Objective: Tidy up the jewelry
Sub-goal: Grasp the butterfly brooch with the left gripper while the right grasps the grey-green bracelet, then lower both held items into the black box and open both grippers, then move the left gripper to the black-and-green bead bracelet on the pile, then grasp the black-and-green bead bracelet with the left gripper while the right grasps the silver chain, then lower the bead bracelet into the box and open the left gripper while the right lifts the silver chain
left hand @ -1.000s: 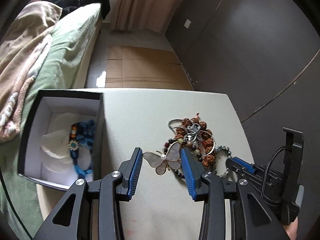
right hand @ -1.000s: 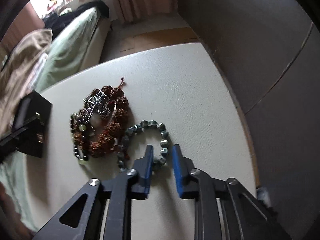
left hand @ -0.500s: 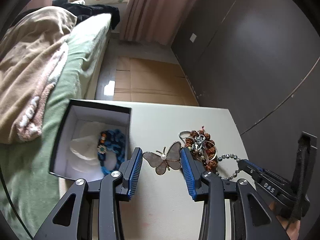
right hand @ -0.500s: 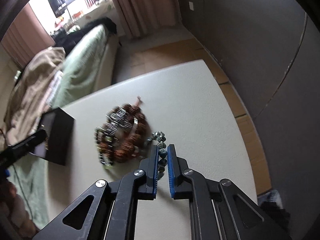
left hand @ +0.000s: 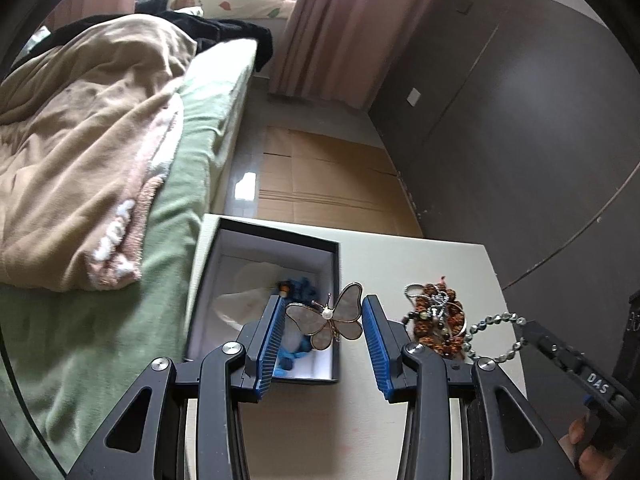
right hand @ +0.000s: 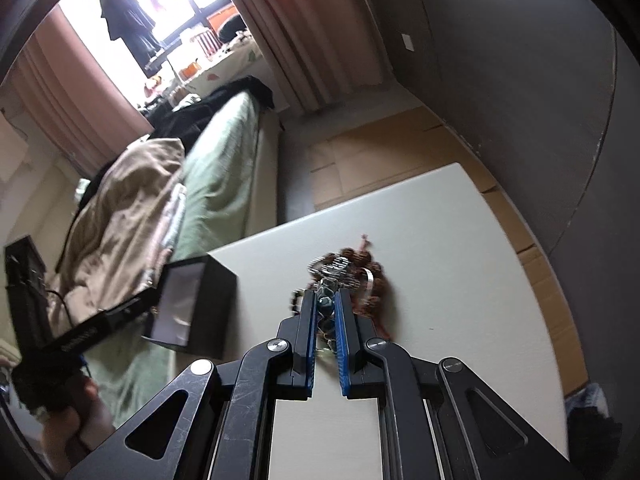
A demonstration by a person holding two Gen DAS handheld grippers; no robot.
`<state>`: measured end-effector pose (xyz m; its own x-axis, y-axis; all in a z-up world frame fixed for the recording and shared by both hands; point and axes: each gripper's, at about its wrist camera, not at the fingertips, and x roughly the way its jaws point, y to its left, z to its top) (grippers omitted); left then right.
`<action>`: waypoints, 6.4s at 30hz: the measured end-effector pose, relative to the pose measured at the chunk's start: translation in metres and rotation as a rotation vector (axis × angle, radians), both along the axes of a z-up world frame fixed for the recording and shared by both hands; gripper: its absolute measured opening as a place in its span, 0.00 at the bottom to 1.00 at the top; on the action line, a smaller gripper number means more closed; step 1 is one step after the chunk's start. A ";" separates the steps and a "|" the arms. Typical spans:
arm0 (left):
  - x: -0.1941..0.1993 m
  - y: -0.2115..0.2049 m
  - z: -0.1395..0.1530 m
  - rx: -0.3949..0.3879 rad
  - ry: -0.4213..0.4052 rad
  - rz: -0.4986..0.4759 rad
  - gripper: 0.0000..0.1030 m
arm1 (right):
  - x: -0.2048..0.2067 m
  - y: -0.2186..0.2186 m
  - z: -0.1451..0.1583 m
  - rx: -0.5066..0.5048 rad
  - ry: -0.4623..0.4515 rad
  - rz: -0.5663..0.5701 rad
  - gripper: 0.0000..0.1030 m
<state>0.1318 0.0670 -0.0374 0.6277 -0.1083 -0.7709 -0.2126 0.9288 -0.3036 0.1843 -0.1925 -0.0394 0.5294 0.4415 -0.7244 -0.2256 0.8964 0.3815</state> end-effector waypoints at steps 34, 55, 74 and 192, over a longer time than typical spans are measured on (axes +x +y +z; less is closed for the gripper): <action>0.006 0.073 0.001 -0.164 0.006 0.095 0.81 | 0.001 0.100 0.008 0.180 -0.061 0.213 0.10; -0.006 0.087 0.025 -0.170 -0.091 0.113 0.97 | 0.015 0.113 -0.006 0.197 0.019 0.225 0.80; 0.001 0.006 0.029 -0.081 -0.076 -0.012 0.97 | 0.014 0.011 0.003 0.114 0.006 0.064 1.00; 0.014 0.046 -0.019 -0.160 0.086 0.017 0.08 | 0.038 0.023 -0.004 0.122 -0.021 -0.016 0.13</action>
<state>0.1454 0.1130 -0.0561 0.5632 -0.2233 -0.7956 -0.2596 0.8662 -0.4269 0.2218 -0.1696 -0.0430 0.5514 0.5172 -0.6546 -0.2205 0.8471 0.4836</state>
